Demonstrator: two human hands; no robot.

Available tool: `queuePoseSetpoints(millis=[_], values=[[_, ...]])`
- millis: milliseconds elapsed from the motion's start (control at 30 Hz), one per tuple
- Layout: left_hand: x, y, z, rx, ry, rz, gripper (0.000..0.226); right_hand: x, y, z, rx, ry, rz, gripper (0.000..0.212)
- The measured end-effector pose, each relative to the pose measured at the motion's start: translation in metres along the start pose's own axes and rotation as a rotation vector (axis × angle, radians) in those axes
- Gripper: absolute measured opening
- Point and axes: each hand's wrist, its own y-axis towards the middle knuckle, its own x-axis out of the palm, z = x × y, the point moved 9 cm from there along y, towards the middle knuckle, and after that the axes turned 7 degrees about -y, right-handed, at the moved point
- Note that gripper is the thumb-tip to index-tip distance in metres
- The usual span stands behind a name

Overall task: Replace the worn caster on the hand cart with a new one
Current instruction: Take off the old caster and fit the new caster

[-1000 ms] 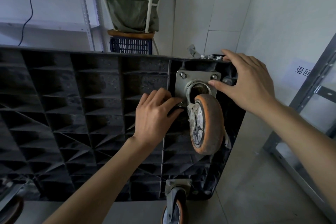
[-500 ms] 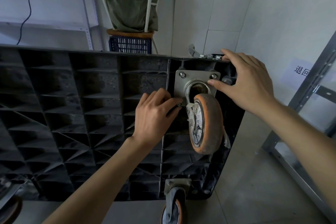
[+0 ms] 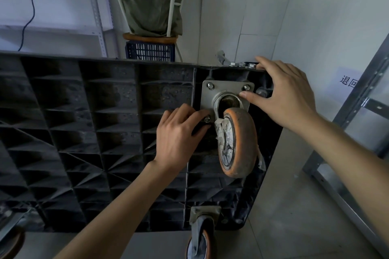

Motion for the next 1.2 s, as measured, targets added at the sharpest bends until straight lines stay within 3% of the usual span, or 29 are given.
queuePoseSetpoints(millis=[533,800,967,1200], values=[[-0.0013,0.0021,-0.0041,-0.018,-0.005,0.013,0.016,0.0003,-0.0003,-0.0008,-0.003,0.006,0.003,0.083],[-0.0021,0.0018,-0.0013,0.010,-0.008,0.021,0.027,-0.0003,-0.0002,-0.0005,0.001,0.005,0.001,0.084],[0.0015,0.0013,0.0013,0.055,-0.061,0.005,0.013,0.0003,-0.0002,-0.0005,-0.005,0.003,0.002,0.084],[0.0033,0.0049,-0.0019,0.002,-0.058,-0.005,0.026,-0.0006,-0.0001,0.0000,0.001,0.005,0.002,0.084]])
